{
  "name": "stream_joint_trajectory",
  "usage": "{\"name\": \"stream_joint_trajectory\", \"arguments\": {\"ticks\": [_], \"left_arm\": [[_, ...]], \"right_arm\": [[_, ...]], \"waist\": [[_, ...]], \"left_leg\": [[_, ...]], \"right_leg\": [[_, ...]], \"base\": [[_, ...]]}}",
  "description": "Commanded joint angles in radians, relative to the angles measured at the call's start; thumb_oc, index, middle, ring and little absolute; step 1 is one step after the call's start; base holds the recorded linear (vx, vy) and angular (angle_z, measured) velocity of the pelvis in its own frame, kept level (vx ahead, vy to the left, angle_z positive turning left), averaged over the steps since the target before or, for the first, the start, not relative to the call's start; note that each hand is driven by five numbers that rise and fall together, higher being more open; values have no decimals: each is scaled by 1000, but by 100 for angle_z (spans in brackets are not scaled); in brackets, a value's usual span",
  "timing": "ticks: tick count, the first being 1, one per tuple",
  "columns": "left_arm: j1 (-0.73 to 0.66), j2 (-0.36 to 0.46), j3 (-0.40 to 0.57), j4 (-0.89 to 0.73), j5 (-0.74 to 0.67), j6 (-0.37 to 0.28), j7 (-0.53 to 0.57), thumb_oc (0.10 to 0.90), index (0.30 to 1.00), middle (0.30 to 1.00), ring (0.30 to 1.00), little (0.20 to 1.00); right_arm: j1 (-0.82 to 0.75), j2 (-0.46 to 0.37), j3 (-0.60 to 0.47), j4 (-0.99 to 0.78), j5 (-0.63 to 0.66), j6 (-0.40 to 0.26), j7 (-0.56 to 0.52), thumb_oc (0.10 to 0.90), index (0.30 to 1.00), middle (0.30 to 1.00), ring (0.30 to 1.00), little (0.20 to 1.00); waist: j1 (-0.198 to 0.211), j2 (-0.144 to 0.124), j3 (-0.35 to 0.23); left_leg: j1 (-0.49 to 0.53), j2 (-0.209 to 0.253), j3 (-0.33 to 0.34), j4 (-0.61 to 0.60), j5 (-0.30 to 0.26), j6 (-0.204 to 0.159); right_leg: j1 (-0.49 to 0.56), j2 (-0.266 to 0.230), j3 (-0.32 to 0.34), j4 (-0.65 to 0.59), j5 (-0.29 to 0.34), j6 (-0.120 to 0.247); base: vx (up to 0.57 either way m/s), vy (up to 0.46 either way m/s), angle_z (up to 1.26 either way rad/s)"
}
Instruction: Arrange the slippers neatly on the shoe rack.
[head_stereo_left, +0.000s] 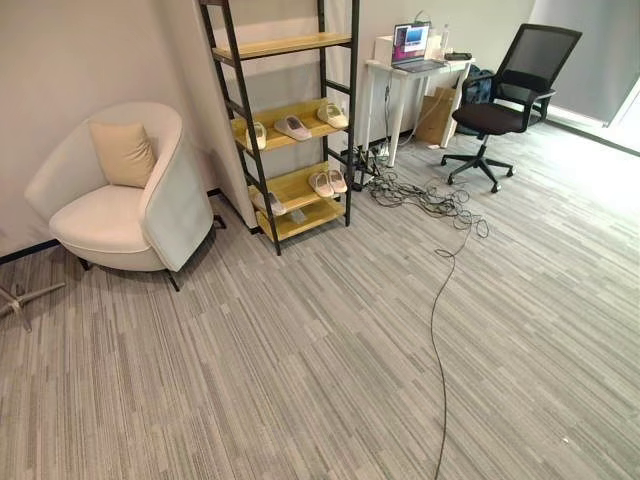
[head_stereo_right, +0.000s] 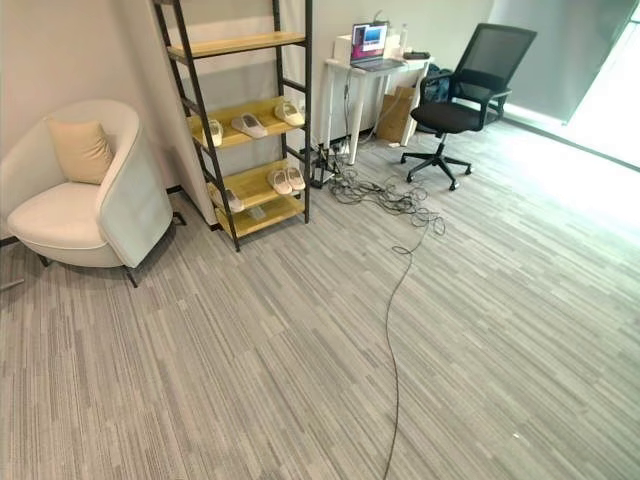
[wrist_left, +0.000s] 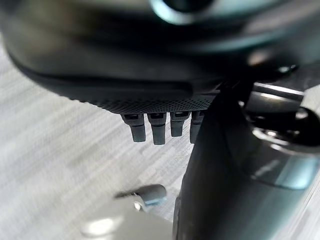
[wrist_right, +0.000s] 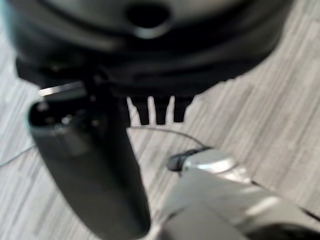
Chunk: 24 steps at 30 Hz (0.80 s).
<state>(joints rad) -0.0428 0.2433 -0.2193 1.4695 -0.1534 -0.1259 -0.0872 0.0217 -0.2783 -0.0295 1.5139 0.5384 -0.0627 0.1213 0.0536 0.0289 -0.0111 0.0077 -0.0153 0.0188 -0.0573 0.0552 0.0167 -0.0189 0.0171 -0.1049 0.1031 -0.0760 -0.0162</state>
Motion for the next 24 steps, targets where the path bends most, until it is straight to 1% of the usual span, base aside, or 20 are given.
{"name": "stream_joint_trajectory", "arguments": {"ticks": [1,3,6,7,8,9,10,11,12,13,14,15,16,17,19,20,21,22,23,24], "left_arm": [[-106,-37,-114,-61,110,-48,18,800,900,900,900,900],[-112,-54,-141,-76,115,-48,7,800,900,900,900,900],[-116,-55,-168,-101,124,-55,10,800,900,900,900,900],[-119,-55,-187,-120,135,-57,13,800,900,900,900,900],[-133,-52,-218,-173,139,-64,32,800,900,900,900,900],[-143,-51,-227,-198,135,-65,41,800,900,900,900,900],[-150,-52,-236,-210,134,-63,51,800,900,900,900,900],[-149,-57,-243,-214,123,-66,55,800,900,900,900,900],[-146,-60,-240,-209,120,-66,57,800,900,900,900,900],[-135,-65,-230,-201,112,-66,52,800,900,900,900,900],[-128,-67,-204,-182,96,-62,50,800,900,900,900,900],[-122,-69,-190,-164,92,-59,49,800,900,900,900,900],[-113,-70,-167,-132,88,-54,46,800,900,900,900,900],[-103,-68,-150,-114,92,-52,39,800,900,900,900,900],[-91,-53,-111,-74,117,-44,40,800,900,900,900,900],[-78,-46,-96,-51,132,-39,43,800,900,900,900,900],[-45,-31,-56,-20,149,-27,46,800,900,900,900,900],[-44,-30,-56,-21,149,-27,46,800,900,900,900,900],[-8,-12,-19,22,172,-11,48,800,900,900,900,900],[-8,-13,-19,22,172,-11,47,800,900,900,900,900]], "right_arm": [[-56,-34,36,-44,57,-52,-46,800,900,900,900,900],[-51,-37,37,-40,65,-51,-42,800,900,900,900,900],[-40,-34,55,-38,56,-51,-37,800,900,900,900,900],[-38,-23,72,-38,39,-51,-36,800,900,900,900,900],[-35,-17,95,-48,13,-52,-48,800,900,900,900,900],[-38,-21,96,-53,14,-53,-55,800,900,900,900,900],[-45,-26,103,-61,17,-47,-59,800,900,900,900,900],[-57,-35,111,-68,15,-50,-65,800,900,900,900,900],[-74,-43,120,-82,11,-56,-68,800,900,900,900,900],[-85,-46,132,-92,5,-62,-68,800,900,900,900,900],[-97,-48,148,-100,-3,-67,-70,800,900,900,900,900],[-107,-47,155,-111,-9,-68,-70,800,900,900,900,900],[-117,-47,170,-120,-20,-71,-73,800,900,900,900,900],[-121,-45,183,-129,-33,-74,-73,800,900,900,900,900],[-134,-37,204,-143,-65,-77,-77,800,900,900,900,900],[-143,-33,212,-145,-80,-77,-77,800,900,900,900,900],[-153,-23,217,-155,-96,-76,-73,800,900,900,900,900],[-152,-22,217,-156,-96,-76,-74,800,900,900,900,900],[-147,0,220,-164,-116,-73,-68,800,900,900,900,900],[-147,0,220,-164,-116,-73,-68,800,900,900,900,900]], "waist": [[-59,-22,82],[-72,-16,88],[-75,-22,103],[-75,-34,114],[-58,-49,157],[-48,-51,178],[-43,-57,190],[-35,-56,194],[-23,-51,195],[-7,-45,192],[18,-44,184],[32,-40,176],[49,-23,161],[69,-21,154],[109,-30,136],[132,-43,124],[164,-53,93],[166,-57,93],[179,-90,61],[186,-86,58]], "left_leg": [[32,68,41,-30,-70,-62],[52,96,67,-30,-63,-74],[36,124,97,60,-89,-86],[9,143,108,160,-112,-92],[-104,184,97,405,-72,-80],[-181,190,77,528,-33,-61],[-260,175,63,628,-13,-39],[-299,119,50,651,-44,-18],[-338,60,35,651,-72,-6],[-362,22,38,621,-96,-2],[-390,-14,59,531,-98,6],[-402,-20,75,458,-68,3],[-426,-16,99,349,-1,-4],[-414,-34,142,215,45,-11],[-447,-57,204,53,76,-17],[-463,-67,220,5,78,-12],[-466,-73,211,-7,103,-6],[-464,-75,215,-7,101,-6],[-425,-84,206,2,139,29],[-428,-76,209,2,141,27]], "right_leg": [[-44,-60,26,-83,71,88],[-59,-34,50,-51,49,75],[-64,-13,82,-24,28,57],[-58,-5,100,-13,23,44],[-40,6,111,11,5,20],[-36,10,104,23,-1,3],[-41,11,102,36,-7,-11],[-45,15,113,48,-16,-15],[-40,21,130,51,-26,-14],[-21,31,145,41,-39,-8],[13,39,164,16,-51,-1],[40,49,174,1,-63,0],[78,78,186,-18,-76,-2],[124,90,206,-40,-91,-1],[188,105,252,-65,-112,1],[220,109,284,-69,-119,3],[257,114,332,-60,-116,9],[258,110,334,-60,-118,9],[290,88,354,-25,-97,23],[286,93,361,-25,-92,22]], "base": [[-29,-254,-1],[55,-268,-39],[84,-188,-84],[117,-397,-58],[129,-527,-37],[73,-511,-8],[61,-277,-8],[128,-169,-21],[234,-73,-17],[331,-55,-5],[386,-51,-17],[469,-54,-71],[529,-44,-126],[582,-31,-85],[590,-16,-57],[811,62,-93],[635,66,-85],[928,172,-99],[517,108,-123],[908,193,-119]]}}
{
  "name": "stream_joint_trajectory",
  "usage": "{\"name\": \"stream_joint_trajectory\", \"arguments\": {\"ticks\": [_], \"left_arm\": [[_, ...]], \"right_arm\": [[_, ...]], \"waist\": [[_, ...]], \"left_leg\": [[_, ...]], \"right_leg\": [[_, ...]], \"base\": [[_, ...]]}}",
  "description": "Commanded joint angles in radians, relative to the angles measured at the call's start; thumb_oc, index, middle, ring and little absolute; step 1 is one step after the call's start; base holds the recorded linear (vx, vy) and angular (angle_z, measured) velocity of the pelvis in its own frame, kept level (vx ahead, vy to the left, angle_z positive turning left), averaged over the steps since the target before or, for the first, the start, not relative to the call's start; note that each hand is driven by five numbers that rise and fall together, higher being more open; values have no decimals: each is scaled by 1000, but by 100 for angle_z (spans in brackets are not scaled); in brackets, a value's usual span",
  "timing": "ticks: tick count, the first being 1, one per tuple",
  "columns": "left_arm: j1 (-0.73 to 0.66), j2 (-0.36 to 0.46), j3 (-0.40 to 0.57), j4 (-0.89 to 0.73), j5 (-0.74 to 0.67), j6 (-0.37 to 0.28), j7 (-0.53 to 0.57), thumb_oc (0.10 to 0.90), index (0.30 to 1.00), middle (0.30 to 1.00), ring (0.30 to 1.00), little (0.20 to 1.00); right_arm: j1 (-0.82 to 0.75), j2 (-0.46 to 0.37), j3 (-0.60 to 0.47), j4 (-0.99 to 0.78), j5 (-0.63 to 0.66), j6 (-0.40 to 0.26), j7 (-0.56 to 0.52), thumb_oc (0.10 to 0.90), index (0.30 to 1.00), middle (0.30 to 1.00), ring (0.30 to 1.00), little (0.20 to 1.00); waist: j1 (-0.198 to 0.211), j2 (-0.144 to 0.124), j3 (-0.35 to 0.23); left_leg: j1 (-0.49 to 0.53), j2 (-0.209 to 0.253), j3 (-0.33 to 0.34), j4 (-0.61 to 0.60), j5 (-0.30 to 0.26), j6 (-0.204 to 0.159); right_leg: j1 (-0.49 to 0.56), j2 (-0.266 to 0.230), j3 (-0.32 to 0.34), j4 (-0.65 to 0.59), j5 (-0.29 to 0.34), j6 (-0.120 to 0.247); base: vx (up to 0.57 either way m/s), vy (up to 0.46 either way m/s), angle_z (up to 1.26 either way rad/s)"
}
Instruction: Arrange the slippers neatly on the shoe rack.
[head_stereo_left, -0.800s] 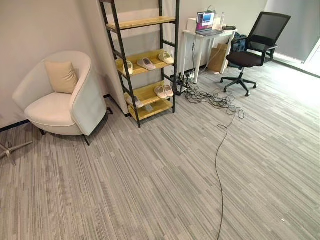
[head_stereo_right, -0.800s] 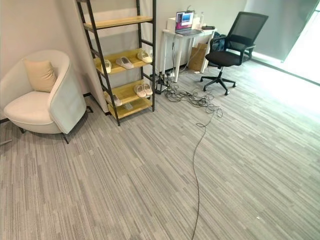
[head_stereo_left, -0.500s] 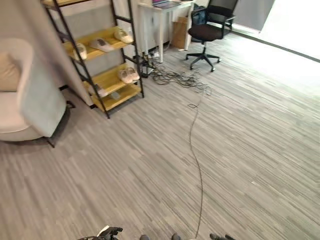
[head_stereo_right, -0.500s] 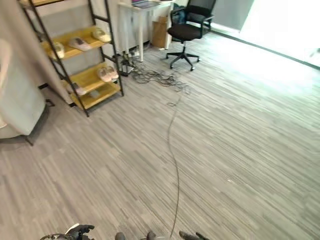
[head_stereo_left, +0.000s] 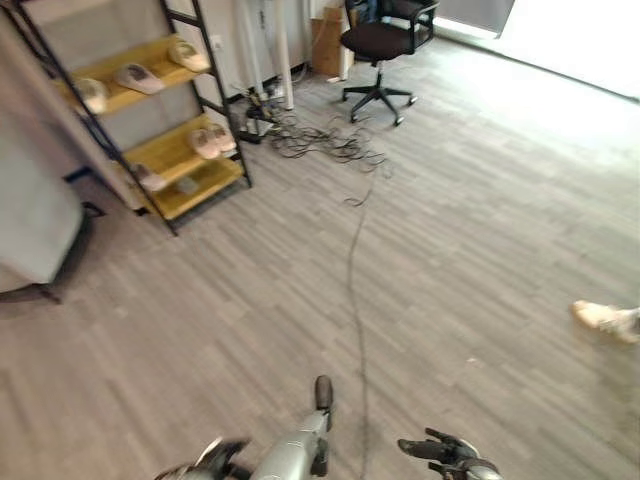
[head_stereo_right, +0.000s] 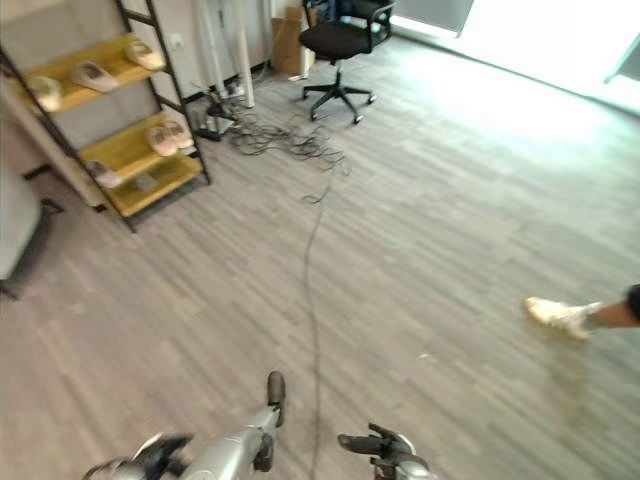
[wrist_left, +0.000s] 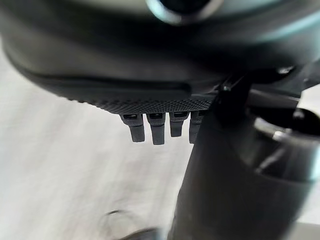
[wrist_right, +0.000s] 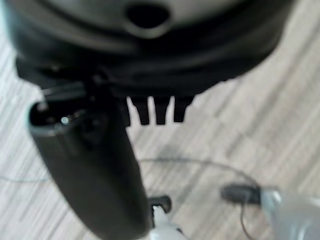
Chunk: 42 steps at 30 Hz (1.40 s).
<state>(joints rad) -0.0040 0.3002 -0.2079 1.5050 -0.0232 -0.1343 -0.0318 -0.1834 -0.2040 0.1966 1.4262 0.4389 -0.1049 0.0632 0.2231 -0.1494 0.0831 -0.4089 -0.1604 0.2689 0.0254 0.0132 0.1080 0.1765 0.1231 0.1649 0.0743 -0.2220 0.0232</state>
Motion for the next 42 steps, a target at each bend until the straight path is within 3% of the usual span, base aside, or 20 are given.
{"name": "stream_joint_trajectory", "arguments": {"ticks": [1,2,3,5,6,7,9,11,12,18,20,22,23,26,29,31,34,36,39,42], "left_arm": [[-36,-52,-16,0,60,10,-19,800,900,900,900,900],[-31,-51,-17,2,71,11,-25,800,900,900,900,900],[-51,-53,-35,-24,73,10,-10,800,900,900,900,900],[-59,-56,-40,-39,59,8,-3,800,900,900,900,900],[-87,-58,-30,-75,-8,2,7,800,900,900,900,900],[-100,-75,-23,-98,-68,-10,1,800,900,900,900,900],[-114,-101,-39,-113,-108,-18,-2,800,900,900,900,900],[-125,-117,-69,-122,-114,-29,6,800,900,900,900,900],[-130,-129,-81,-112,-116,-34,3,800,900,900,900,900],[-100,-141,-30,-23,-135,-18,-14,800,900,900,900,900],[-76,-132,30,5,-177,-5,-26,800,900,900,900,900],[-69,-129,56,21,-219,5,-33,800,900,900,900,900],[-86,-125,89,22,-295,23,-48,800,900,900,900,900],[-129,-123,115,-27,-423,16,-31,800,900,900,900,900],[-143,-114,126,-62,-470,2,-19,800,900,900,900,900],[-144,-114,125,-67,-475,-1,-17,800,900,900,900,900],[-154,-120,123,-69,-505,0,-18,800,900,900,900,900],[-160,-120,123,-72,-508,1,-17,800,900,900,900,900],[-131,-108,194,-62,-539,-8,1,800,900,900,900,900],[-127,-113,193,-55,-521,-6,4,800,900,900,900,900]], "right_arm": [[74,-62,-14,-76,-28,-30,-4,800,900,900,900,900],[88,-58,-22,-77,-33,-28,4,800,900,900,900,900],[96,-53,-25,-88,-50,-27,4,800,900,900,900,900],[95,-50,-22,-98,-62,-26,1,800,900,900,900,900],[99,-44,-13,-113,-88,-29,-10,800,900,900,900,900],[106,-43,-6,-122,-97,-39,-14,800,900,900,900,900],[112,-39,3,-130,-100,-43,-16,800,900,900,900,900],[119,-46,6,-136,-86,-47,-19,800,900,900,900,900],[125,-52,4,-128,-76,-42,-18,800,900,900,900,900],[161,-33,11,-60,-98,-12,12,800,900,900,900,900],[170,-26,15,-37,-109,-8,29,800,900,900,900,900],[172,-25,22,-22,-122,-4,33,800,900,900,900,900],[159,-27,48,-11,-157,9,34,800,900,900,900,900],[125,-41,98,-27,-203,13,13,800,900,900,900,900],[107,-67,105,-34,-215,9,0,800,900,900,900,900],[86,-75,120,-57,-231,3,-10,800,900,900,900,900],[61,-64,163,-82,-267,2,-26,800,900,900,900,900],[55,-53,177,-90,-275,4,-31,800,900,900,900,900],[187,-79,163,-155,-328,-43,-42,800,900,900,900,900],[212,-81,168,-123,-364,-30,-23,800,900,900,900,900]], "waist": [[18,46,-55],[4,41,-54],[-30,71,-34],[-47,100,-25],[-82,134,-6],[-104,153,7],[-149,169,25],[-186,153,43],[-209,148,45],[-239,134,20],[-231,135,-5],[-227,136,-9],[-214,122,19],[-188,96,63],[-177,90,63],[-157,89,60],[-111,103,69],[-86,90,77],[-108,67,77],[-115,65,74]], "left_leg": [[4,50,-29,-29,169,-38],[34,42,-33,-14,143,-25],[113,61,-52,15,94,-13],[153,80,-67,22,74,-2],[263,80,-118,-5,36,16],[353,70,-177,-25,1,11],[423,67,-256,-15,-42,1],[482,44,-321,-13,-89,-9],[543,44,-367,-50,-120,-35],[656,65,-511,-67,-183,-62],[663,112,-537,-25,-181,-91],[633,131,-538,49,-152,-113],[476,143,-474,319,-58,-157],[299,228,-291,519,-54,-135],[267,283,-142,363,-121,-118],[218,255,-150,248,-83,-125],[157,254,-210,82,61,-158],[108,278,-207,24,93,-172],[103,322,-127,-5,118,-178],[102,306,-125,20,135,-171]], "right_leg": [[58,-46,62,149,228,83],[25,-53,36,273,318,162],[-39,-68,-39,467,443,239],[-96,-65,-89,579,472,239],[-202,-102,-176,688,410,195],[-301,-138,-244,660,294,141],[-398,-147,-277,518,192,86],[-433,-150,-209,284,210,83],[-461,-166,-124,44,261,101],[-489,-159,2,-22,366,111],[-473,-134,-25,37,353,93],[-460,-127,-45,52,337,81],[-425,-147,-92,85,289,58],[-361,-174,-186,105,214,18],[-313,-196,-272,95,169,15],[-277,-191,-292,72,162,22],[-215,-156,-290,47,131,25],[-160,-158,-284,22,106,31],[-117,-172,-242,9,94,55],[-109,-198,-226,13,101,72]], "base": [[604,132,-63],[996,261,-13],[789,260,-18],[589,252,33],[795,286,61],[975,293,28],[637,4,76],[666,-164,121],[603,-172,99],[509,-200,114],[529,-324,161],[279,-212,142],[183,-235,65],[172,-264,74],[255,-87,93],[299,28,86],[279,81,8],[345,163,-14],[282,303,-15],[193,308,-69]]}}
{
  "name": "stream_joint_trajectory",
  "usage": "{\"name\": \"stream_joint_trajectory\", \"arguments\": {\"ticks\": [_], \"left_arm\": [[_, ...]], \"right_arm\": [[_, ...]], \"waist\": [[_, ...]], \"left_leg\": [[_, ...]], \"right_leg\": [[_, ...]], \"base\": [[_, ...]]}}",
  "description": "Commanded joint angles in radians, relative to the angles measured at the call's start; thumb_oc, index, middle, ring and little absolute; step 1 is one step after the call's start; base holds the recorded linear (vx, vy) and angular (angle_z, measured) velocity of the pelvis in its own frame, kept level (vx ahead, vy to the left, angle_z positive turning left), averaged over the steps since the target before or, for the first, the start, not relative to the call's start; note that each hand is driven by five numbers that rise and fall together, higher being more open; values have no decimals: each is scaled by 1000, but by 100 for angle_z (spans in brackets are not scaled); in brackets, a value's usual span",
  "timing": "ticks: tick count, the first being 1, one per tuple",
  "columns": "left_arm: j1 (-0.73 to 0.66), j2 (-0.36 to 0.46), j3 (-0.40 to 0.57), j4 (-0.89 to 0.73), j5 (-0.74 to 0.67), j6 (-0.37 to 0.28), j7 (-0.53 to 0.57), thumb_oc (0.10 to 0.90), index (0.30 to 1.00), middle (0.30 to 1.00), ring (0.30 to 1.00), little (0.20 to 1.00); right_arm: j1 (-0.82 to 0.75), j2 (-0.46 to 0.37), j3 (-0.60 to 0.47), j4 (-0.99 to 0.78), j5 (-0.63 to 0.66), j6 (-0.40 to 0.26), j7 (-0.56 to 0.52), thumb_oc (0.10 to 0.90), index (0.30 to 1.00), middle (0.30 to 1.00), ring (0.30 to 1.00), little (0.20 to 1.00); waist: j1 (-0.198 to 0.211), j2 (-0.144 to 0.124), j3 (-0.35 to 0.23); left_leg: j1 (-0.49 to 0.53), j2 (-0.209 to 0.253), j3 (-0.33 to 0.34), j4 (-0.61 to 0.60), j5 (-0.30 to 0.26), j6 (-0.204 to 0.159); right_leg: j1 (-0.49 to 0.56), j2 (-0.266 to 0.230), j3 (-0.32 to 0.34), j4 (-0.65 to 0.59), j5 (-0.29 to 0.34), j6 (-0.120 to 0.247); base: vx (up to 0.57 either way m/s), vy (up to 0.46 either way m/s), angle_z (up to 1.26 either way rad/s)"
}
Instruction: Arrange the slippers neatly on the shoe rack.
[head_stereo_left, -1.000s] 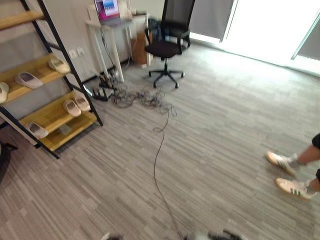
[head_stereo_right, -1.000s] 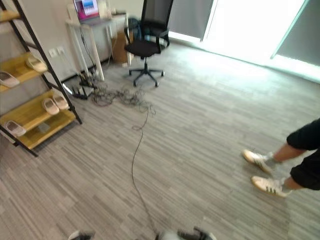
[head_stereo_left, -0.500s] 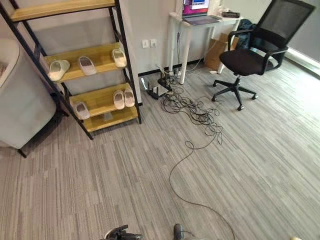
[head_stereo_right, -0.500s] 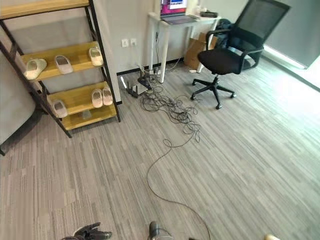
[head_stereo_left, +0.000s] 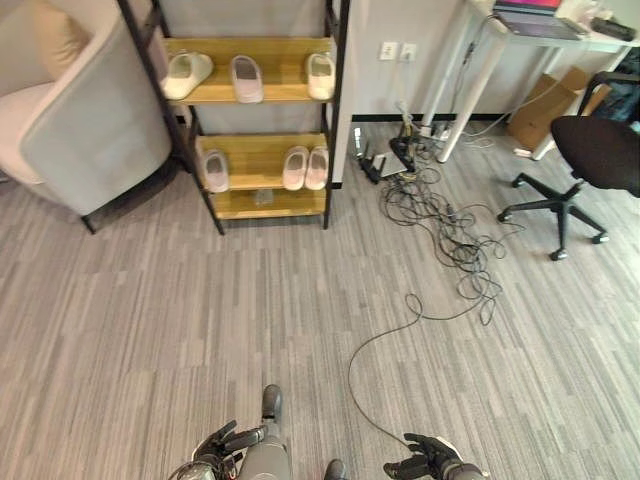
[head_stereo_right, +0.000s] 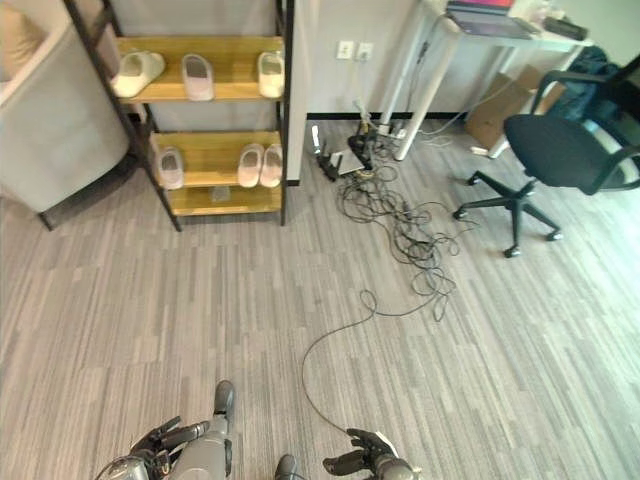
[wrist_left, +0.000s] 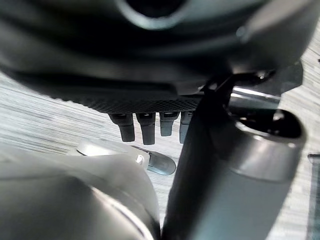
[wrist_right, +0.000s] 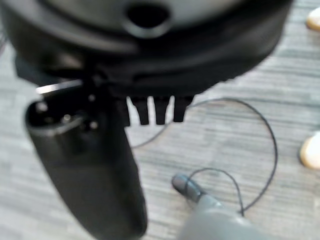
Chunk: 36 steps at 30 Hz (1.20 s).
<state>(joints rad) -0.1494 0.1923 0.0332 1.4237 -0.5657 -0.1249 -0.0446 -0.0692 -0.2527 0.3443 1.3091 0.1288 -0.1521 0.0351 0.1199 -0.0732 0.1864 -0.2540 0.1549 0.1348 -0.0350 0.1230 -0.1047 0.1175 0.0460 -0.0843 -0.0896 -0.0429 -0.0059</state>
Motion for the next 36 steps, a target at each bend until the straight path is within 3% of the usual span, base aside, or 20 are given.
{"name": "stream_joint_trajectory", "arguments": {"ticks": [1,3,4,5,7,9,10,12,15,17,24,26,28,29,30,31,33,35,36], "left_arm": [[14,-1,-52,36,40,-11,17,800,900,900,900,900],[15,4,-55,43,51,-9,20,800,900,900,900,900],[14,18,-57,42,67,-3,17,800,900,900,900,900],[17,28,-57,37,80,0,15,800,900,900,900,900],[16,46,-63,28,111,0,20,800,900,900,900,900],[13,63,-62,25,126,-2,22,800,900,900,900,900],[12,73,-60,24,142,-2,21,800,900,900,900,900],[-2,68,-79,19,151,-6,34,800,900,900,900,900],[-8,61,-85,14,149,-8,36,800,900,900,900,900],[-10,45,-96,6,149,-12,34,800,900,900,900,900],[14,45,-76,44,184,5,16,800,900,900,900,900],[41,53,-51,79,195,8,7,800,900,900,900,900],[52,55,-40,85,194,10,5,800,900,900,900,900],[60,52,-30,85,174,11,7,800,900,900,900,900],[60,53,-29,85,174,11,7,800,900,900,900,900],[60,52,-28,79,163,13,5,800,900,900,900,900],[55,55,-24,63,134,19,13,800,900,900,900,900],[49,53,-27,52,120,15,23,800,900,900,900,900],[46,51,-29,51,113,14,24,800,900,900,900,900]], "right_arm": [[104,-28,19,11,-74,27,13,800,900,900,900,900],[110,-25,15,18,-69,30,24,800,900,900,900,900],[112,-24,11,19,-63,38,39,800,900,900,900,900],[113,-26,8,20,-63,39,38,800,900,900,900,900],[118,-26,0,18,-59,38,38,800,900,900,900,900],[127,-21,-6,17,-46,36,44,800,900,900,900,900],[141,-13,-5,21,-44,35,44,800,900,900,900,900],[145,-7,-5,28,-48,35,38,800,900,900,900,900],[143,-8,-3,29,-54,36,34,800,900,900,900,900],[139,-14,5,24,-91,38,18,800,900,900,900,900],[138,-42,-19,-38,-99,31,8,800,900,900,900,900],[153,-55,-34,-38,-93,25,11,800,900,900,900,900],[161,-59,-37,-35,-95,24,16,800,900,900,900,900],[158,-68,-36,-30,-95,23,18,800,900,900,900,900],[158,-67,-35,-30,-95,23,18,800,900,900,900,900],[155,-70,-33,-29,-96,24,16,800,900,900,900,900],[138,-79,-14,-39,-96,27,10,800,900,900,900,900],[126,-79,10,-45,-94,30,8,800,900,900,900,900],[123,-80,15,-55,-90,28,6,800,900,900,900,900]], "waist": [[-18,-17,-35],[-22,-23,-39],[-34,-30,-30],[-40,-31,-24],[-51,-22,-23],[-73,-7,-16],[-95,1,-7],[-131,2,7],[-147,3,17],[-168,-3,15],[-203,7,-3],[-217,6,-43],[-217,11,-57],[-214,23,-60],[-216,19,-62],[-213,9,-56],[-179,-9,-23],[-156,-39,-9],[-147,-44,-8]], "left_leg": [[-54,-39,6,116,3,59],[-46,-58,9,132,-17,71],[-25,-91,21,156,-56,98],[-9,-105,25,166,-80,114],[37,-124,27,165,-114,135],[91,-139,10,156,-137,147],[142,-155,-15,141,-157,150],[204,-193,-55,131,-187,153],[233,-209,-74,131,-207,153],[280,-245,-102,130,-242,154],[414,-232,-160,111,-293,135],[472,-223,-180,108,-307,116],[482,-212,-179,126,-297,100],[428,-180,-148,293,-217,44],[425,-184,-150,291,-213,44],[353,-173,-138,452,-151,19],[217,-153,-125,735,-63,13],[122,-134,-88,855,-83,38],[86,-109,-59,848,-93,48]], "right_leg": [[-59,-152,33,208,-63,116],[-70,-166,39,241,-46,125],[-118,-199,57,351,61,142],[-138,-213,61,404,96,140],[-185,-214,52,472,134,130],[-244,-174,63,506,107,111],[-286,-136,60,470,66,99],[-355,-96,81,384,73,94],[-360,-88,83,332,85,99],[-389,-91,82,230,132,111],[-443,-125,-20,118,189,135],[-418,-105,44,122,220,123],[-404,-94,46,131,222,113],[-352,-69,48,142,208,85],[-354,-73,48,141,209,86],[-335,-76,53,143,200,69],[-289,-57,67,157,157,14],[-250,-67,80,162,124,-3],[-230,-65,84,162,107,-6]], "base": [[348,518,-67],[226,371,-8],[194,387,-3],[261,491,-7],[230,337,16],[320,289,23],[417,212,-13],[458,151,28],[273,53,84],[403,29,56],[371,-80,40],[480,-148,35],[358,-158,32],[314,-171,17],[221,-181,4],[78,-153,-6],[151,-217,-12],[208,-151,-42],[250,-40,-27]]}}
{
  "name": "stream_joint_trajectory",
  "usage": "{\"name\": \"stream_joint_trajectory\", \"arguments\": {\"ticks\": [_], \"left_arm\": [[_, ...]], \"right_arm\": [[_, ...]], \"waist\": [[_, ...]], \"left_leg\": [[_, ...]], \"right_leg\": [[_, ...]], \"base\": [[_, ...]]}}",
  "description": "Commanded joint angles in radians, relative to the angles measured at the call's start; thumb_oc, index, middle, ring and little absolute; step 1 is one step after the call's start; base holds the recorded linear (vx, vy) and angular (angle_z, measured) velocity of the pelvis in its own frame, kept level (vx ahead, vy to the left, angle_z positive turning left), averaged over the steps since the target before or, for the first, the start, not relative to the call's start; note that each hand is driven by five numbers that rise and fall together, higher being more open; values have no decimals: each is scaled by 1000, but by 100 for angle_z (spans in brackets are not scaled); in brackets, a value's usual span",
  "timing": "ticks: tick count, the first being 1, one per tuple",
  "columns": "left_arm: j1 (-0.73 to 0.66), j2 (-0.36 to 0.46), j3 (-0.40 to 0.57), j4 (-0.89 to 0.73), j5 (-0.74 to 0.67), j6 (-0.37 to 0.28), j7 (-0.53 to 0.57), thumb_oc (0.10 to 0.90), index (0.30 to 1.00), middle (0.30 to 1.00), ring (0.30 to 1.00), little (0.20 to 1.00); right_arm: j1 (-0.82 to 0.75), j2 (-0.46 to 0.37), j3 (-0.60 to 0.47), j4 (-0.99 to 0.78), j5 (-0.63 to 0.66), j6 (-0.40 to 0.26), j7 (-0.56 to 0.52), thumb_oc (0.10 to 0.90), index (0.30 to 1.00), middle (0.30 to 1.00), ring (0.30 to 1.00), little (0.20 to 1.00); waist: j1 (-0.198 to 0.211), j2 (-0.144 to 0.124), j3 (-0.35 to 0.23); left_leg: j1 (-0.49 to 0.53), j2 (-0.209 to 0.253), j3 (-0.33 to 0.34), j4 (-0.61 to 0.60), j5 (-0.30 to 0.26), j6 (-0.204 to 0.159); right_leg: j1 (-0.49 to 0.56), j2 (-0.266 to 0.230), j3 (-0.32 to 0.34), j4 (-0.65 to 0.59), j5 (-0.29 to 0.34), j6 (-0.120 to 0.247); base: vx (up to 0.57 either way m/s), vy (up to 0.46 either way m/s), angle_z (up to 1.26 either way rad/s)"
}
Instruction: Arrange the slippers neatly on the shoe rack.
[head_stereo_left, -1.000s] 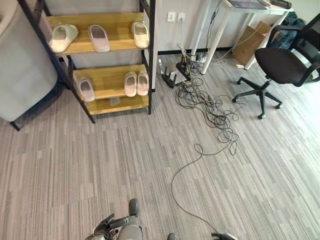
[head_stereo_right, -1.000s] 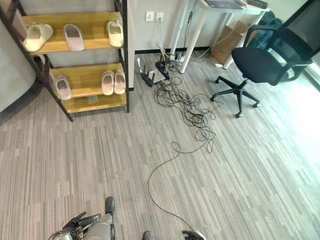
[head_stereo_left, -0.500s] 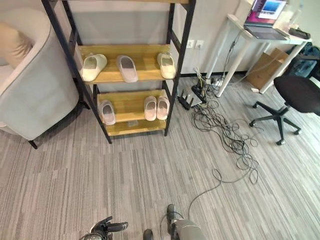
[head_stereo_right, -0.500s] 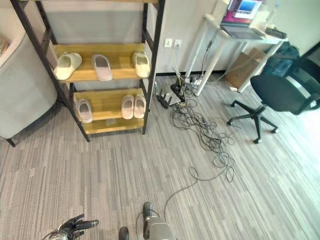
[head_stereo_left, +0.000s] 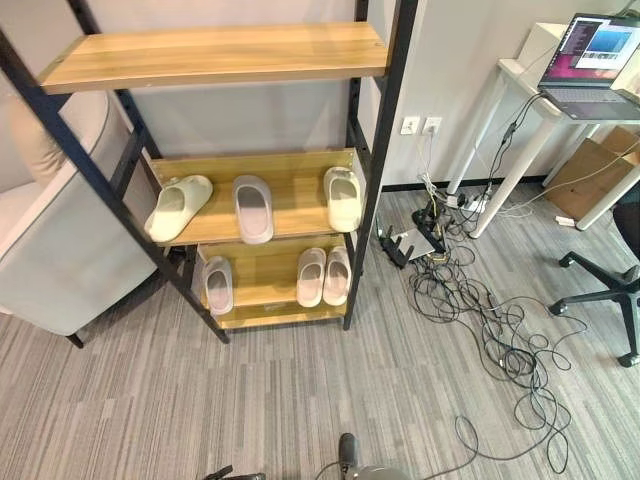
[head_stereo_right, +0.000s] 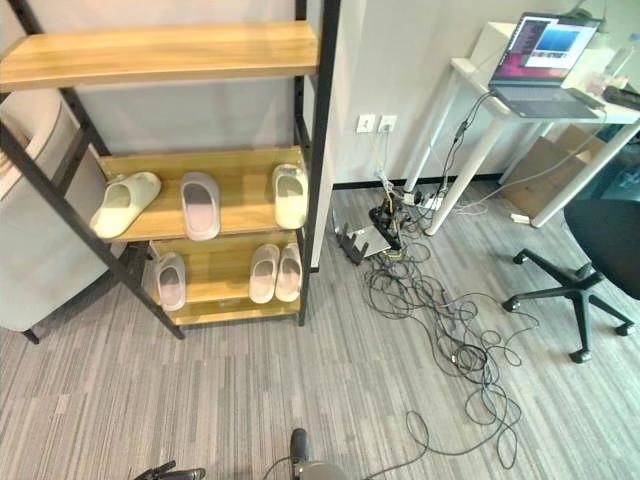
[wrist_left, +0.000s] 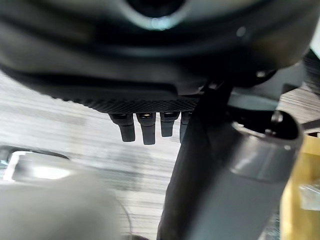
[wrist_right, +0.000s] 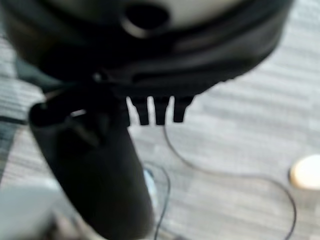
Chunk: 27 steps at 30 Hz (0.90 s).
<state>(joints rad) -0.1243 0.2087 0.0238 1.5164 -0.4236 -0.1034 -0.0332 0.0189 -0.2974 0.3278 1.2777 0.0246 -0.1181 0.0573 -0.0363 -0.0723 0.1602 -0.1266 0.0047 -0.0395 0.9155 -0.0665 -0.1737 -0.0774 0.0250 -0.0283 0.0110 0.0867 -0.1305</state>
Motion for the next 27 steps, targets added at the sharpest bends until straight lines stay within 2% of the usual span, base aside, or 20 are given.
{"name": "stream_joint_trajectory", "arguments": {"ticks": [1,2,3,4,6,7,8,9,14,15,16,19,20,22,25,27], "left_arm": [[23,31,-20,-41,-38,-9,17,800,900,900,900,900],[28,27,-19,-40,-45,-8,16,800,900,900,900,900],[29,19,-26,-43,-54,-11,25,800,900,900,900,900],[29,20,-26,-43,-54,-11,25,800,900,900,900,900],[18,17,-32,-47,-78,-17,35,800,900,900,900,900],[10,16,-38,-49,-80,-18,40,800,900,900,900,900],[11,12,-28,-43,-96,-21,45,800,900,900,900,900],[15,7,-24,-38,-92,-22,44,800,900,900,900,900],[23,25,-9,-50,-64,-26,60,800,900,900,900,900],[16,38,-10,-45,-53,-27,75,800,900,900,900,900],[15,48,-7,-43,-47,-30,82,800,900,900,900,900],[23,70,9,-34,-37,-26,79,800,900,900,900,900],[34,79,17,-31,-26,-22,72,800,900,900,900,900],[61,102,29,-20,1,-17,51,800,900,900,900,900],[62,109,39,-21,-20,-23,45,800,900,900,900,900],[52,95,59,-39,-90,-28,41,800,900,900,900,900]], "right_arm": [[38,-33,37,-30,15,-11,-21,800,900,900,900,900],[40,-30,45,-32,13,-14,-22,800,900,900,900,900],[37,-19,68,-32,0,-15,-20,800,900,900,900,900],[37,-19,68,-32,0,-15,-20,800,900,900,900,900],[22,-16,102,-41,-22,-15,-21,800,900,900,900,900],[14,-14,118,-50,-34,-15,-22,800,900,900,900,900],[13,-11,128,-71,-43,-20,-21,800,900,900,900,900],[19,-14,125,-82,-47,-26,-19,800,900,900,900,900],[53,0,97,-92,-32,-28,-20,800,900,900,900,900],[50,14,76,-73,-8,-23,-18,800,900,900,900,900],[44,17,70,-62,-1,-21,-17,800,900,900,900,900],[32,18,59,-59,4,-22,-22,800,900,900,900,900],[33,14,60,-65,-1,-23,-23,800,900,900,900,900],[32,-2,75,-96,-21,-35,-28,800,900,900,900,900],[28,-15,94,-145,-38,-47,-35,800,900,900,900,900],[17,-20,109,-136,-39,-51,-43,800,900,900,900,900]], "waist": [[21,-46,20],[31,-40,19],[54,-40,26],[54,-43,24],[85,-34,26],[103,-31,26],[113,-33,20],[109,-30,10],[93,-44,-15],[82,-40,-19],[80,-35,-18],[87,-18,-20],[85,-15,-21],[73,-4,-20],[50,9,-4],[55,22,-8]], "left_leg": [[-73,59,129,-144,77,127],[-73,73,140,-229,59,134],[-85,89,124,-406,58,139],[-84,86,125,-413,64,140],[-95,97,44,-627,100,129],[-87,95,-13,-690,122,119],[-60,89,-64,-714,102,112],[-41,88,-80,-731,94,111],[5,50,-30,-747,49,131],[10,29,-9,-761,40,146],[10,21,3,-764,36,155],[20,3,37,-779,27,174],[37,0,48,-796,27,179],[72,-27,57,-826,31,190],[84,-62,29,-821,35,195],[64,-89,12,-792,23,190]], "right_leg": [[-14,-41,34,64,-44,120],[6,-30,42,65,-60,125],[36,-29,61,79,-91,141],[34,-32,61,78,-90,141],[63,-24,92,94,-127,154],[72,-17,107,109,-140,159],[75,-16,130,127,-153,169],[70,-22,136,130,-153,179],[63,-88,170,119,-122,221],[40,-119,190,115,-89,248],[27,-131,198,118,-78,255],[-1,-141,164,137,-67,255],[-8,-127,146,144,-66,249],[-42,-51,119,146,-71,234],[-73,40,172,178,-90,217],[-25,50,200,144,-102,179]], "base": [[286,55,-33],[435,210,-43],[338,188,-46],[325,246,-32],[283,241,-58],[317,281,-86],[257,279,-83],[220,312,-83],[133,319,-63],[36,403,-24],[7,376,-27],[26,224,-47],[62,223,-37],[43,183,-39],[10,62,-5],[7,7,68]]}}
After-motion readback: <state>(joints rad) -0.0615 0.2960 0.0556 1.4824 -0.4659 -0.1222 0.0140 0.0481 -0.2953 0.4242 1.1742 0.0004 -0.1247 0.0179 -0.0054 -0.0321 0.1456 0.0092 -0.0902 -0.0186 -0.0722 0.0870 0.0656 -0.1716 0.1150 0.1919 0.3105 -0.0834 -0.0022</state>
